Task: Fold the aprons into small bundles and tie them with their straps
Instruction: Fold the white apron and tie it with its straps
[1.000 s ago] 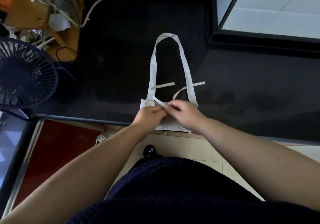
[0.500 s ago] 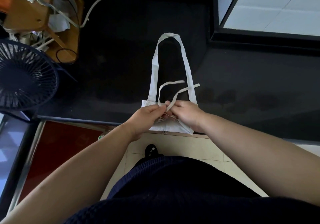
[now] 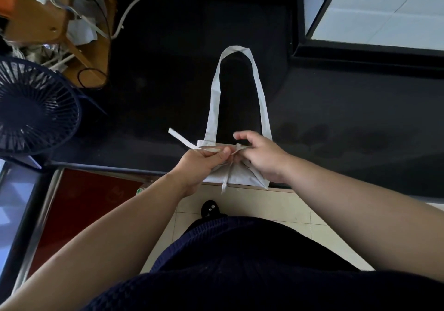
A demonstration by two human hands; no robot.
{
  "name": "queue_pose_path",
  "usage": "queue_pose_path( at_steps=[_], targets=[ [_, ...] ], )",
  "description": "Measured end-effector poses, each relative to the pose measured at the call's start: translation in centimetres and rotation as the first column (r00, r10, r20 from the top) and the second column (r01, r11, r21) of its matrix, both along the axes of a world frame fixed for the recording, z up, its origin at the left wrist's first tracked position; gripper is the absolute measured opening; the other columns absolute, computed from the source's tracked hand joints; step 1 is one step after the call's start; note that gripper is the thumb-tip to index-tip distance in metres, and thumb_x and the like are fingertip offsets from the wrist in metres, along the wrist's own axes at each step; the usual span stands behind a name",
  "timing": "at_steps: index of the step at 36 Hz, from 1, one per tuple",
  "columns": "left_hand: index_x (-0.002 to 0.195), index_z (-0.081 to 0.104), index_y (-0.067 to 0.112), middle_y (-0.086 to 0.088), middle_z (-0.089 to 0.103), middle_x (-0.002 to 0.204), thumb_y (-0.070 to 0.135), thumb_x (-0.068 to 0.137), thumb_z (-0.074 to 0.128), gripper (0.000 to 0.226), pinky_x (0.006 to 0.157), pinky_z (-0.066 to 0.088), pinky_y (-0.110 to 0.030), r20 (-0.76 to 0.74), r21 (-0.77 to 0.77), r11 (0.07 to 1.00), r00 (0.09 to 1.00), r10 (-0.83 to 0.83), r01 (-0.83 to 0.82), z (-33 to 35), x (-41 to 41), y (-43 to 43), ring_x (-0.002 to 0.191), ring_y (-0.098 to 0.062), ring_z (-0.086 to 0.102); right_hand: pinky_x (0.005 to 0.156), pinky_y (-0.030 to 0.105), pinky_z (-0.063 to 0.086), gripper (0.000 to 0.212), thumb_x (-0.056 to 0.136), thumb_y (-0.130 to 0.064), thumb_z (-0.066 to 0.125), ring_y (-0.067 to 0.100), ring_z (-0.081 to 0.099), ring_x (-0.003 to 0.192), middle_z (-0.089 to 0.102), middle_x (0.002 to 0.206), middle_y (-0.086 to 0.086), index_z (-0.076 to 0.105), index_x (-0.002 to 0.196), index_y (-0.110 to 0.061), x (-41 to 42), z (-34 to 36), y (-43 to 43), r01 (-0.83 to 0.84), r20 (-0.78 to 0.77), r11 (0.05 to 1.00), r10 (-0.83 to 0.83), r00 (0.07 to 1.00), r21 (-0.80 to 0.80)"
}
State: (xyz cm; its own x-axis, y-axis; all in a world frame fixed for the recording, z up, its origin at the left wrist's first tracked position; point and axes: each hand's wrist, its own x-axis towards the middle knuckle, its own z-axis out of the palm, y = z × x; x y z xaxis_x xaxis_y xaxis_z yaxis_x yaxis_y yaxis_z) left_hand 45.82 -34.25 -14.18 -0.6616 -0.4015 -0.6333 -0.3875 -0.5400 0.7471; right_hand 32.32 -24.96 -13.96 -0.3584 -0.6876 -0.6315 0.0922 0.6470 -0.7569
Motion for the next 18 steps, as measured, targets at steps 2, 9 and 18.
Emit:
queue_pose_path(
  at_steps=[2,9,18],
  targets=[
    [0.095,0.075,0.014,-0.002,0.075,0.099,0.023,0.081,0.065,0.019,0.099,0.048,-0.029,0.004,-0.027,1.0,1.0,-0.006,0.007,0.0,-0.1,0.2,0.101,-0.014,0.068,0.078,0.019,0.053,0.036,0.093,0.007,0.046,0.015,0.063,0.093,0.063,0.1,0.005,0.061,0.102,-0.024,-0.1,0.4,0.3,0.088,0.189,0.994,-0.074,0.979,-0.069],
    [0.103,0.073,0.01,-0.008,0.073,0.108,0.03,0.075,0.065,0.035,0.101,0.047,-0.034,-0.011,-0.024,1.0,1.0,-0.008,0.008,-0.1,0.1,0.1,0.107,-0.019,0.066,0.106,0.036,0.042,0.049,0.09,0.007,0.055,0.018,0.053,0.12,0.059,0.116,-0.002,0.049,0.137,-0.008,-0.5,1.3,0.6,0.346,0.224,0.931,-0.315,0.922,-0.118],
    [0.09,0.075,0.016,0.003,0.076,0.086,0.023,0.089,0.068,0.01,0.092,0.054,-0.03,0.108,-0.254,0.954,0.975,0.193,-0.16,0.0,-0.8,1.8,0.09,-0.011,0.071,0.07,0.014,0.031,0.017,0.094,-0.013,0.058,0.024,0.06,0.091,0.064,0.1,0.012,0.067,0.101,0.0,1.5,0.4,3.3,0.075,-0.709,0.987,-0.153,0.689,-0.141]
  ],
)
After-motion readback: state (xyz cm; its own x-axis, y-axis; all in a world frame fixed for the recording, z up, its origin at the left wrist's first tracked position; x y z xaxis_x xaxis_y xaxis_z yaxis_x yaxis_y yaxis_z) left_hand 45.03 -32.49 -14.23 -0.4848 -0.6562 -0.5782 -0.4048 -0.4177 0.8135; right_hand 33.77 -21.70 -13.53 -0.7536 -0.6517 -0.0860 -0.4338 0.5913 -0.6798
